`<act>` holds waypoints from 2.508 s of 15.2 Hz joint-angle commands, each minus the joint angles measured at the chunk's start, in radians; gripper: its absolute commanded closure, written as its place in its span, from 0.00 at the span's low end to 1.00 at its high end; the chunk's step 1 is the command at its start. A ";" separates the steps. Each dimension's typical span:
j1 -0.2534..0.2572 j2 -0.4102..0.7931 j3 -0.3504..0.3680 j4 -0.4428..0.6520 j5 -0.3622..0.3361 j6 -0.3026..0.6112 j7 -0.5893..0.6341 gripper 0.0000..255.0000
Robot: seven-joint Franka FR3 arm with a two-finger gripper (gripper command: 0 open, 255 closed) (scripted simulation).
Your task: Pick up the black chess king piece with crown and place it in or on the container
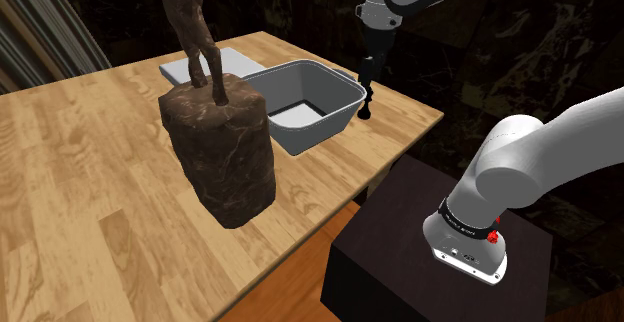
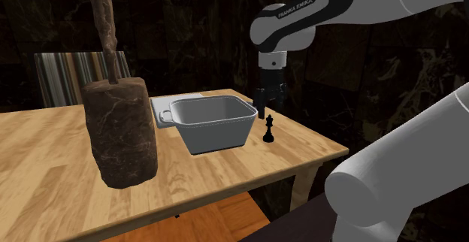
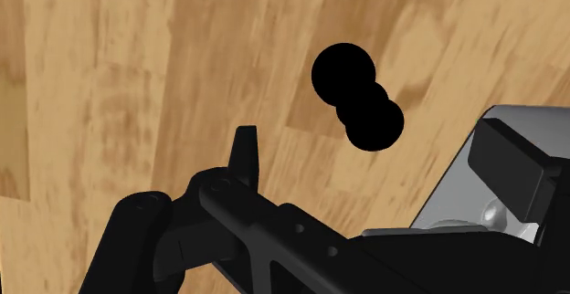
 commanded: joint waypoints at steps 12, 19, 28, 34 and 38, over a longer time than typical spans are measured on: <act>0.008 -0.007 0.005 -0.043 0.001 0.008 0.006 1.00; 0.010 0.008 0.006 0.019 0.004 -0.039 0.004 1.00; 0.011 0.007 0.010 0.139 0.007 -0.160 0.003 1.00; 0.012 0.016 0.012 0.227 0.009 -0.238 0.002 1.00; 0.013 0.026 0.013 0.289 0.011 -0.290 0.001 1.00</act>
